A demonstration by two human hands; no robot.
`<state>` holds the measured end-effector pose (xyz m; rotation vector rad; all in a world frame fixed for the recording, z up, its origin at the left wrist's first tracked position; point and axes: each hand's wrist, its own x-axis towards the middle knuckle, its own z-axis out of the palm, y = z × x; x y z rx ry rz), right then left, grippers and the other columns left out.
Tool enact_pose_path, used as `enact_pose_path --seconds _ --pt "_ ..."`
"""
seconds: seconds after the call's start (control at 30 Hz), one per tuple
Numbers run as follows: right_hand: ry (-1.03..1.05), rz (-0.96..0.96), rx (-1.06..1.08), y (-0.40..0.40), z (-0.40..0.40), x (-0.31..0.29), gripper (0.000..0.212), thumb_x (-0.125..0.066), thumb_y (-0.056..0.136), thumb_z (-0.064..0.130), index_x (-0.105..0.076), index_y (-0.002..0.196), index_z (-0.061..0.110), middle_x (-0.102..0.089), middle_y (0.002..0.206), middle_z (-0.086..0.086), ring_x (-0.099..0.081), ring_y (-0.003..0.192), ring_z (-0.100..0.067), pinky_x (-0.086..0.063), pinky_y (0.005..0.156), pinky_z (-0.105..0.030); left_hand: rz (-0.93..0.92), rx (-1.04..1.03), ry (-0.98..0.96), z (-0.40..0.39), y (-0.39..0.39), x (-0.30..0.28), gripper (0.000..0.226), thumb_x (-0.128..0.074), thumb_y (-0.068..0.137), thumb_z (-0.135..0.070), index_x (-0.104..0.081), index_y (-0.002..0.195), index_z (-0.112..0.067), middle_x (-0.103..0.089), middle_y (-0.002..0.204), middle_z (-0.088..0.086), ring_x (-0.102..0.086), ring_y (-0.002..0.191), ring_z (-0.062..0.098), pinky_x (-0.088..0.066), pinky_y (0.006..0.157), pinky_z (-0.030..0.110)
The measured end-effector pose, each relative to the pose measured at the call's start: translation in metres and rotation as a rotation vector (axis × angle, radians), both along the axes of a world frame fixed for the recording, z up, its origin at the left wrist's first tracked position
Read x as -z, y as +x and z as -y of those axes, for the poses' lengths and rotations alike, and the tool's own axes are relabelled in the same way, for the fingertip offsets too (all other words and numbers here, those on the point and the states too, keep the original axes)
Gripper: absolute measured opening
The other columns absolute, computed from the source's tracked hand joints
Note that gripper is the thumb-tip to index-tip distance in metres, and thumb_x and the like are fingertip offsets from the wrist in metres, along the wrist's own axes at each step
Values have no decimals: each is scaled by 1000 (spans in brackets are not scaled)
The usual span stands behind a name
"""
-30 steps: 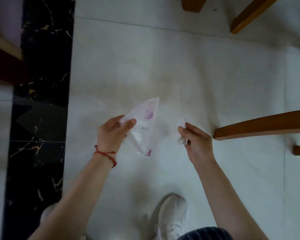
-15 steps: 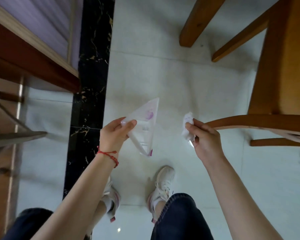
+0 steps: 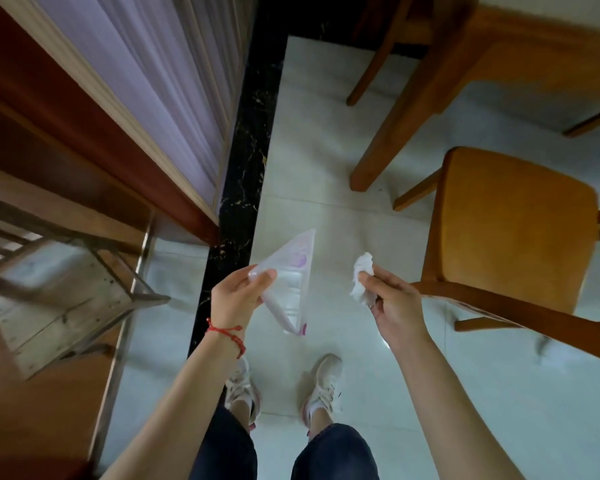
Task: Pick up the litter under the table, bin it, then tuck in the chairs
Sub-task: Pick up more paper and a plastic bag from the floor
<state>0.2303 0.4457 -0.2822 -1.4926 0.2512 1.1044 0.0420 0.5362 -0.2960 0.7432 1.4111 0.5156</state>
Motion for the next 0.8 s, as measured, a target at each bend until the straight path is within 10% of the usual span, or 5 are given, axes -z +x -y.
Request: enact_pose_path --seconds 0.8 --pt "96 68 -506 -57 -55 -160 34 -69 73 1 -63 107 2 -65 99 -9 -61 77 -17 -53 57 -19 62 -557 149 43 -81 -152 10 -71 74 -27 -65 80 -21 -67 89 8 -63 85 26 -51 75 35"
